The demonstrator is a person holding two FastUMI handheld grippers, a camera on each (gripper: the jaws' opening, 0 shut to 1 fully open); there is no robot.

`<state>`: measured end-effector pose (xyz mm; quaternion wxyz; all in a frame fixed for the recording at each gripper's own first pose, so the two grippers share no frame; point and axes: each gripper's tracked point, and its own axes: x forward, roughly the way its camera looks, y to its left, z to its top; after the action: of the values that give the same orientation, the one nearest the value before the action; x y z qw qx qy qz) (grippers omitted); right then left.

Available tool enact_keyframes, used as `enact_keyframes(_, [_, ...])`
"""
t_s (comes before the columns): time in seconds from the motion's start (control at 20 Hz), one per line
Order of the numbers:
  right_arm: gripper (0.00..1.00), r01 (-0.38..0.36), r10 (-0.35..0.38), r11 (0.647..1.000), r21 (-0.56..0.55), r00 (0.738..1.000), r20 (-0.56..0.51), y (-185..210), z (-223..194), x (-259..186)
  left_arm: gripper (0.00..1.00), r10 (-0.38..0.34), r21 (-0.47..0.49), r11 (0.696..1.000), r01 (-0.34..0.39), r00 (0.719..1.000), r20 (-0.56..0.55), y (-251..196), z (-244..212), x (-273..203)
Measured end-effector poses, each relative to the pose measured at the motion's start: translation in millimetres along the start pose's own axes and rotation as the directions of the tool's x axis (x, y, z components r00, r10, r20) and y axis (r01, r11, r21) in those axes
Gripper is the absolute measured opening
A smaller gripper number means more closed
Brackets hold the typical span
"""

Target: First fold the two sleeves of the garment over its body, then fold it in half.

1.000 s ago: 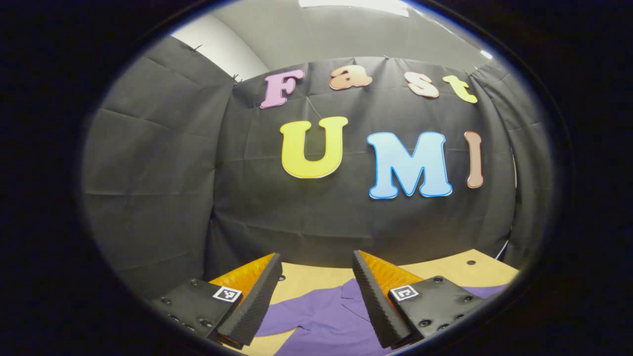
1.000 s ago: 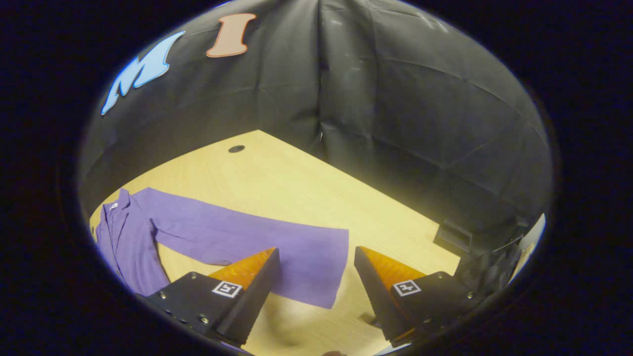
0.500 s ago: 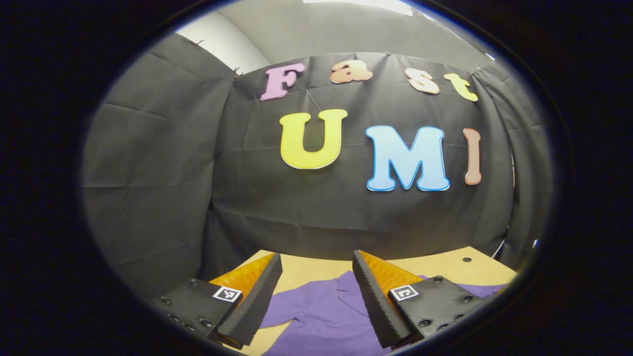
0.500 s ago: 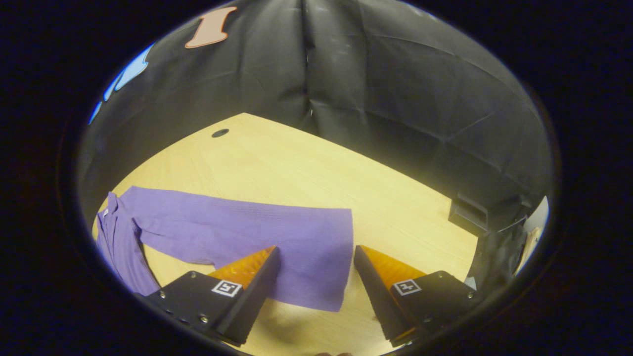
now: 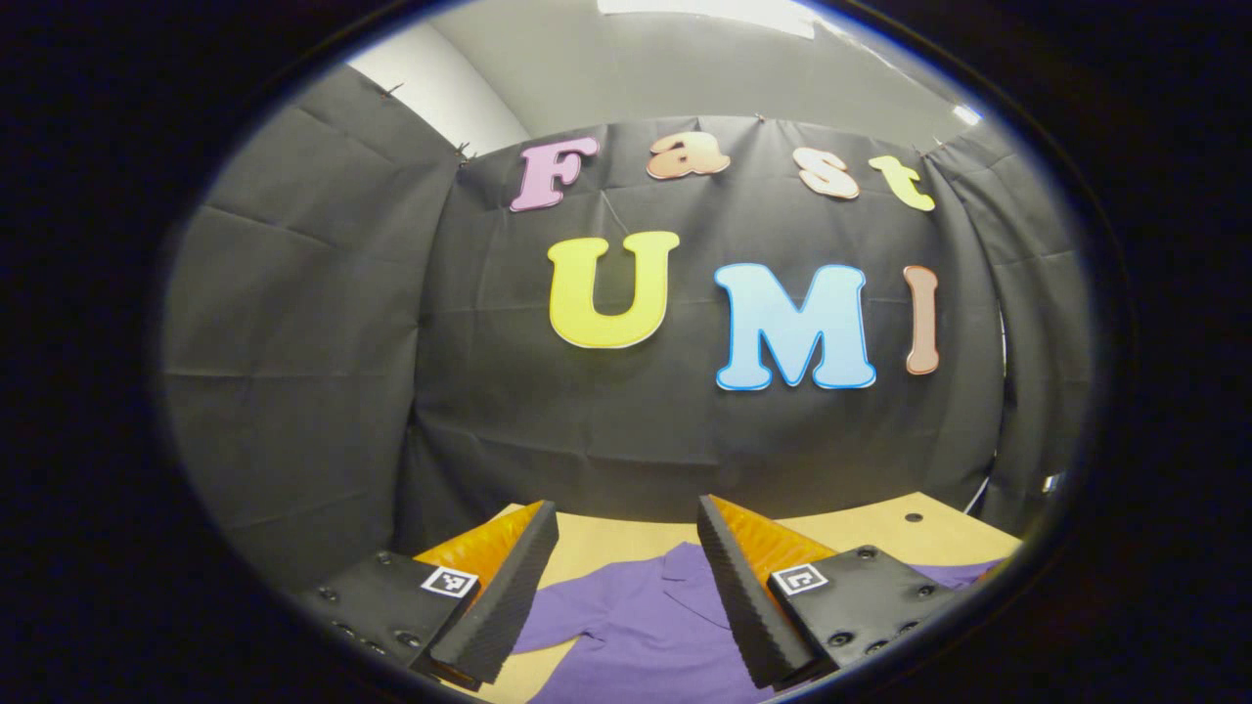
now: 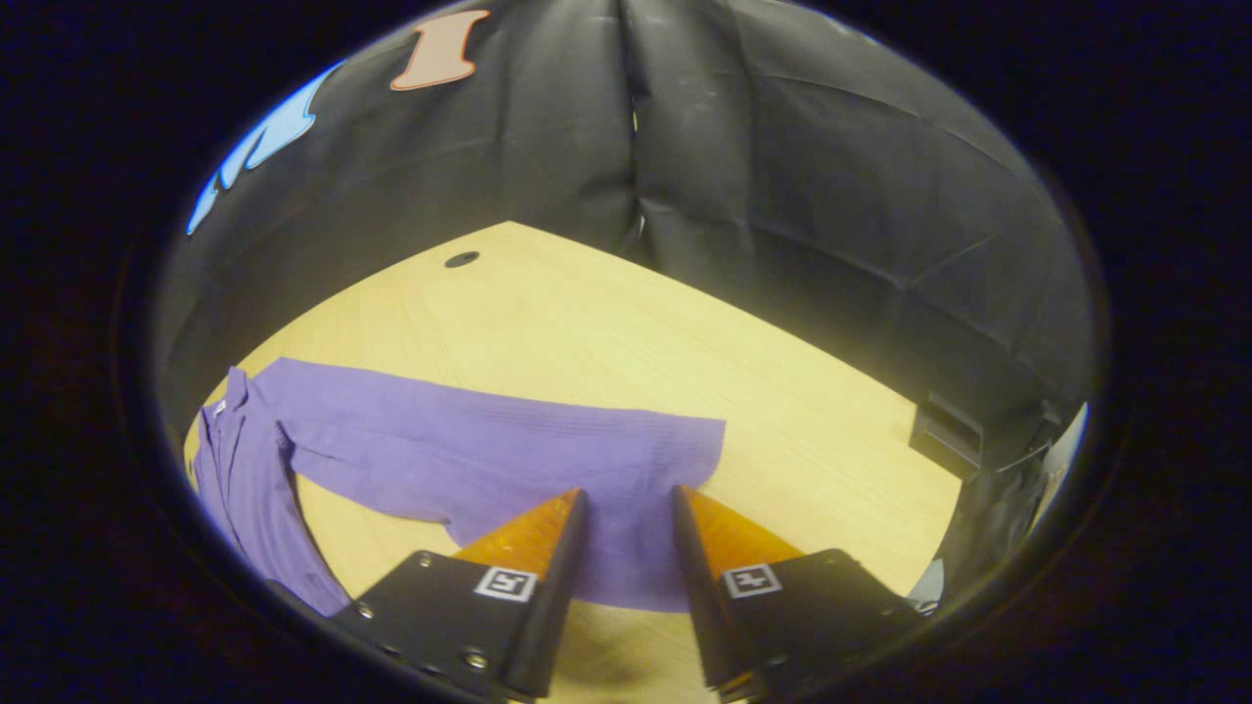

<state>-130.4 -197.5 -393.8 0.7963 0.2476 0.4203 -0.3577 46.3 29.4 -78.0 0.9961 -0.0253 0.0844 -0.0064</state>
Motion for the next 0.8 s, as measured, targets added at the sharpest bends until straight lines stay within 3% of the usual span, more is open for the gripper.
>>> enact_keyframes(0.1, [0.30, 0.003, -0.004, 0.999, 0.035, 1.000, 0.004, 4.3, 0.5, -0.8, 0.92, -0.004, -0.001, 1.000, 0.004, 1.000, 0.009, 1.9, 3.5, -2.1])
enact_keyframes(0.3, [0.09, -0.002, 0.003, 0.997, 0.073, 1.000, -0.003, 8.2, 0.3, -1.1, 0.92, -0.001, -0.008, 1.000, 0.001, 1.000, 0.026, 12.8, 10.4, -4.9])
enact_keyframes(0.45, [0.00, -0.025, 0.026, 0.992, 0.123, 1.000, -0.011, 12.0, 2.1, -4.0, 0.92, 0.003, -0.029, 1.000, -0.002, 1.000, 0.023, 22.6, 6.8, -4.8])
enact_keyframes(0.55, [0.00, -0.031, 0.030, 0.989, 0.148, 1.000, 0.007, 10.4, 7.2, -8.1, 0.92, -0.001, -0.036, 0.999, 0.002, 1.000, 0.019, 28.9, 5.8, -3.5])
enact_keyframes(0.8, [0.00, -0.056, 0.044, 0.994, 0.092, 0.990, 0.132, 27.4, 45.3, -51.7, 0.92, -0.032, -0.019, 0.999, 0.033, 0.999, 0.021, 46.3, -1.9, 8.8])
